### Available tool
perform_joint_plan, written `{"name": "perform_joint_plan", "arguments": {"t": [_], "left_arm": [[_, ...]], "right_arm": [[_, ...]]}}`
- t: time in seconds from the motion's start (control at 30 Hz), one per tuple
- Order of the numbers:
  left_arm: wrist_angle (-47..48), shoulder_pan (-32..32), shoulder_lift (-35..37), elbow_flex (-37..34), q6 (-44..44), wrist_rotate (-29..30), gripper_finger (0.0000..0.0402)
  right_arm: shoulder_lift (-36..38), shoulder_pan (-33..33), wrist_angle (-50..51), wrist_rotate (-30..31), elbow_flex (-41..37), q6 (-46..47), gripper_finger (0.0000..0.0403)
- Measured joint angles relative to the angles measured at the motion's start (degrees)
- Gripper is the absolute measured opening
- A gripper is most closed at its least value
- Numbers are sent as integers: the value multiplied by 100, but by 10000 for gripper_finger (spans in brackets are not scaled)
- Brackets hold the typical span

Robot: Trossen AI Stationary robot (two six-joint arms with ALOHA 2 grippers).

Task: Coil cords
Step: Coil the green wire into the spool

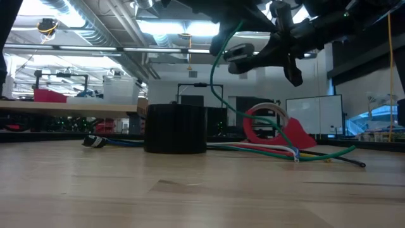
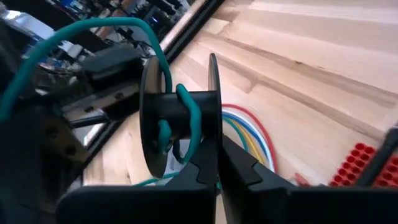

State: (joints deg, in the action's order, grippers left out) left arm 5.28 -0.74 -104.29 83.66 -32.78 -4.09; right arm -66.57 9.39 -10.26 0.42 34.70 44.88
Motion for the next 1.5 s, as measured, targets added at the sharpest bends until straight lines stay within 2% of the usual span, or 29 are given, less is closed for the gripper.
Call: {"name": "perform_joint_plan", "arguments": {"t": [0.2, 0.33, 0.53, 0.63, 0.77, 1.1, 1.3, 1.5], "left_arm": [[11, -21, 0, 0, 513, -149, 9], [4, -15, 0, 0, 742, -387, 35], [42, -44, 0, 0, 352, -717, 92], [173, -43, 0, 0, 17, -721, 104], [358, -10, 0, 0, -143, -683, 98], [1262, 168, 28, 0, -313, 89, 61], [2077, 230, 28, 0, -292, 188, 44], [2328, 331, 31, 2, 53, 176, 38]], "right_arm": [[9, 0, -52, -146, -2, 2, 3], [9, 0, -21, -150, -4, 0, 3], [9, 0, -19, -150, -4, 0, 3], [9, 0, -17, -150, -4, 0, 3], [9, 0, -15, -150, -4, 0, 3], [9, 0, -13, -150, -4, -21, 3], [51, 0, -9, -330, -7, -37, 3], [81, 0, 5, -347, -7, -42, 3]]}}
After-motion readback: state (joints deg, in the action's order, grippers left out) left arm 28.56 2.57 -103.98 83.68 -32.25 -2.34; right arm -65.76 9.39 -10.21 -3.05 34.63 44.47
